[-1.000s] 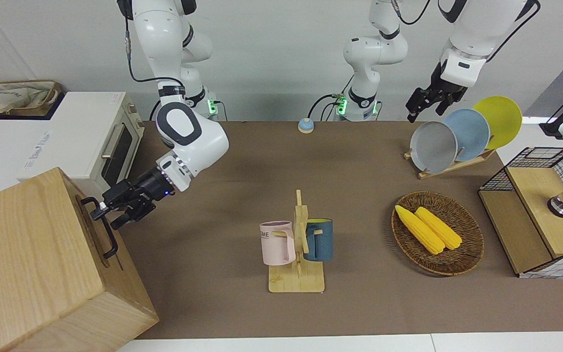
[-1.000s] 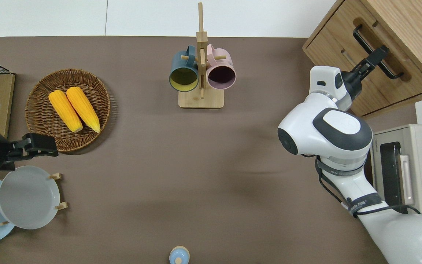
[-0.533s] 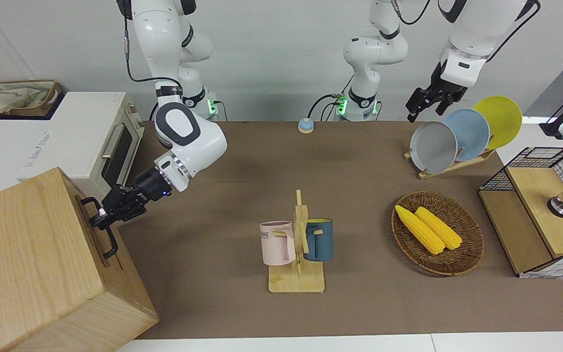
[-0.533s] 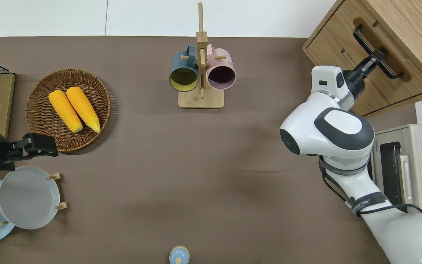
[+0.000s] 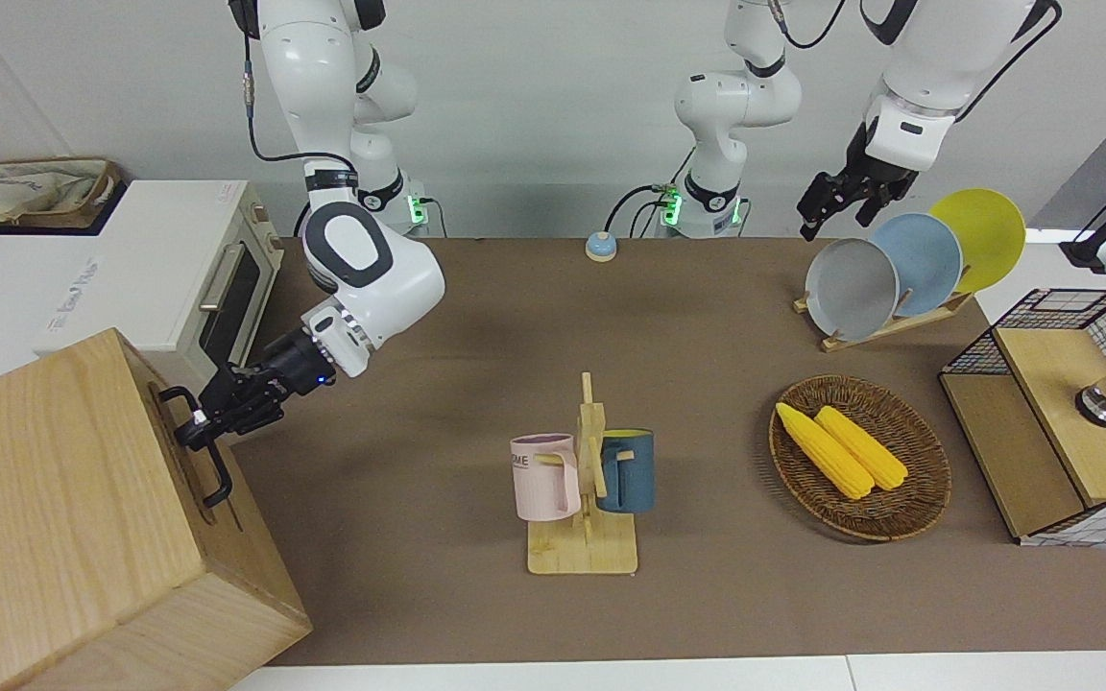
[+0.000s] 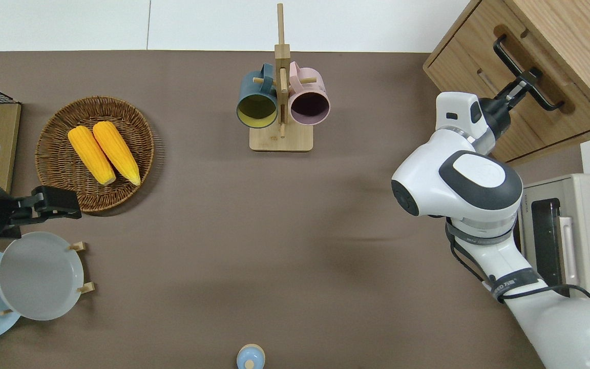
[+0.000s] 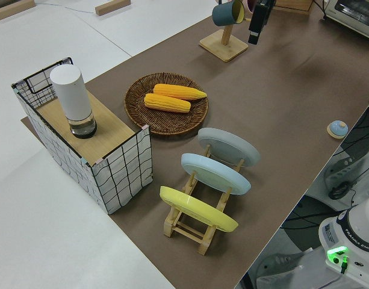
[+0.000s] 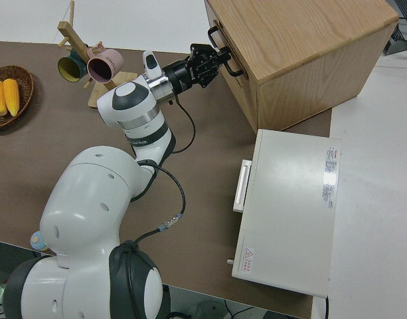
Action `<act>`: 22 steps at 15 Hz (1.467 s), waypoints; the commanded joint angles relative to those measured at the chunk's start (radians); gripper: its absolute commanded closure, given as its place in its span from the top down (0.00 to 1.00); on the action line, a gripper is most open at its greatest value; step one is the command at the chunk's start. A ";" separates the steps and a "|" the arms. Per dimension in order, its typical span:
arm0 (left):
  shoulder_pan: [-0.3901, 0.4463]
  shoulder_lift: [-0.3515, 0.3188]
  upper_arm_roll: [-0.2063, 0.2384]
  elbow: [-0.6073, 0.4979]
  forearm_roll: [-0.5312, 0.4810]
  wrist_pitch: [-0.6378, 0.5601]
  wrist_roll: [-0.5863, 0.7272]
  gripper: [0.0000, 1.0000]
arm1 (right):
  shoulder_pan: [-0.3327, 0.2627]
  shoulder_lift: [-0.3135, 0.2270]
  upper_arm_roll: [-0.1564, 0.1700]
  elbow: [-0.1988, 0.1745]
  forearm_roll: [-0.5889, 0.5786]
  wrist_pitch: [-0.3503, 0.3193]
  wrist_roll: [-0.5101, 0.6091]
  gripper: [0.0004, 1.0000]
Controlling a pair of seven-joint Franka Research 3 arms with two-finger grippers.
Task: Slide drawer open with right arm
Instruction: 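Hook the right gripper onto the black drawer handle, then pull the drawer handle toward the robot with the right gripper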
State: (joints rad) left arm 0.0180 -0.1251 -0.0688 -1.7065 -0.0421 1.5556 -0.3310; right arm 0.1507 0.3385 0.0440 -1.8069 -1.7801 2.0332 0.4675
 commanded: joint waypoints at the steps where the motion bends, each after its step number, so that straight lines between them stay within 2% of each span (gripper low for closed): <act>1: -0.001 -0.008 0.004 0.004 -0.001 -0.015 0.009 0.99 | 0.007 -0.012 0.033 -0.006 -0.035 -0.065 -0.021 0.13; 3: -0.001 -0.008 0.004 0.004 -0.001 -0.015 0.009 0.99 | 0.009 -0.013 0.063 -0.006 -0.022 -0.112 -0.044 0.12; 18: -0.001 -0.008 0.004 0.004 -0.001 -0.017 0.009 0.99 | 0.038 -0.027 0.394 0.009 0.166 -0.534 -0.179 0.13; 22: -0.001 -0.008 0.004 0.004 -0.001 -0.017 0.009 0.99 | 0.050 -0.027 0.450 0.012 0.191 -0.597 -0.181 0.13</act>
State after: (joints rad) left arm 0.0180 -0.1251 -0.0688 -1.7065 -0.0421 1.5556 -0.3310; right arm 0.1806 0.3436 0.4550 -1.8270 -1.5739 1.5089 0.4027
